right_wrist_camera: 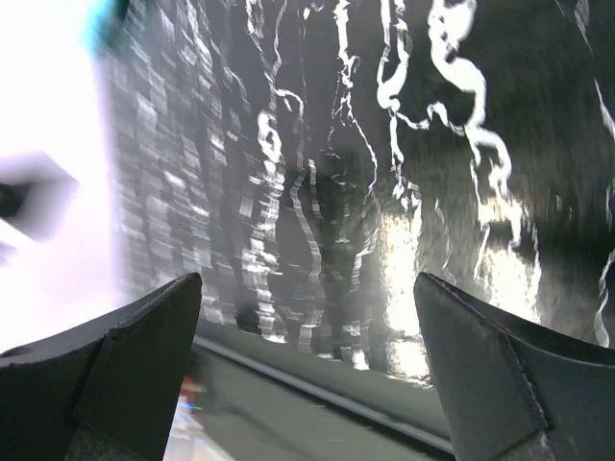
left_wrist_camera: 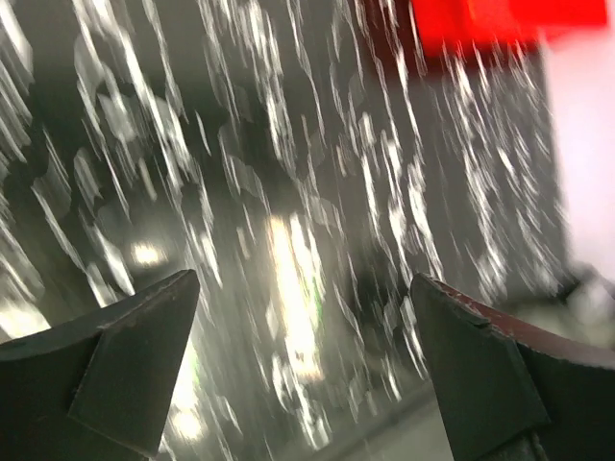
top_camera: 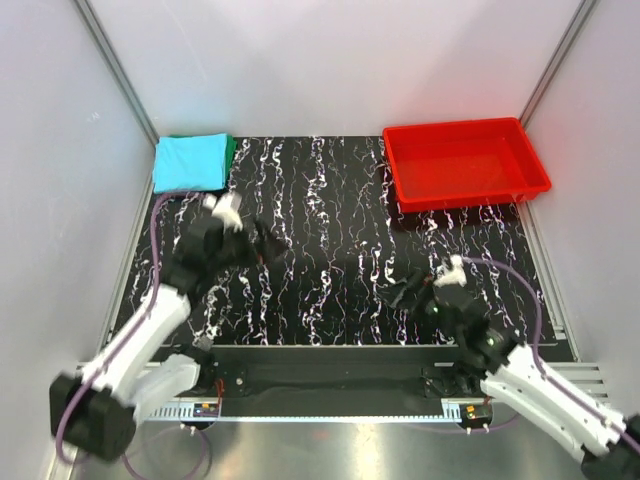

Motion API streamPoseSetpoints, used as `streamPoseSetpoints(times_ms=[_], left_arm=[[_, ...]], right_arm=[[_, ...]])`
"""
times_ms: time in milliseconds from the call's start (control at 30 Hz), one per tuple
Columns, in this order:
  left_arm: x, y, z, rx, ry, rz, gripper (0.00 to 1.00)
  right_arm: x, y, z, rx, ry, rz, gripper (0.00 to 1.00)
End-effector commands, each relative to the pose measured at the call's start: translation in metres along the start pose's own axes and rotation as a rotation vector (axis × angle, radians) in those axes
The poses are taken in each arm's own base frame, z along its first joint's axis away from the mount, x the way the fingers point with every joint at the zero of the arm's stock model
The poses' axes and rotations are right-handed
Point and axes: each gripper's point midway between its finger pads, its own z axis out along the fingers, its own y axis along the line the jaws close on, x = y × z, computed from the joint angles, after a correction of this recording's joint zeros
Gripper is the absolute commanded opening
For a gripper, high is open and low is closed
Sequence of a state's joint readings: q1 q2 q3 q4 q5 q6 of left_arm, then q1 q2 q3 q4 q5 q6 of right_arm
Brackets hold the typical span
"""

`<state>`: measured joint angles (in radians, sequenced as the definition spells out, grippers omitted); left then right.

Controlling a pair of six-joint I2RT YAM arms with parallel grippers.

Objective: Fold and stack the t-shirts
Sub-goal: Reset both grippers

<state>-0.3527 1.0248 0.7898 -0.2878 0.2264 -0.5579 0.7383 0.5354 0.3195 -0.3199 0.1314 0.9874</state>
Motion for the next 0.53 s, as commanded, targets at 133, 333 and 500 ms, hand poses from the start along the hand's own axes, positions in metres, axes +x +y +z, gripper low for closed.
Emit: streamPoseSetpoints(times_ms=[133,333,500], left_arm=[[0.070,-0.039,-0.065,0.392,-0.014,-0.266,0.99],[0.093,-0.046,-0.088,0.691,-0.094,-0.522,0.99],[0.089,-0.057,-0.115,0.948,-0.173,-0.571,0.99]], right_arm=[[0.003,-0.031,-0.013,-0.057,-0.107,0.633,1.00],[0.025,-0.032,-0.004,0.017,0.011,0.616,1.00],[0.021,-0.009,-0.010,-0.128,0.023,0.560,1.00]])
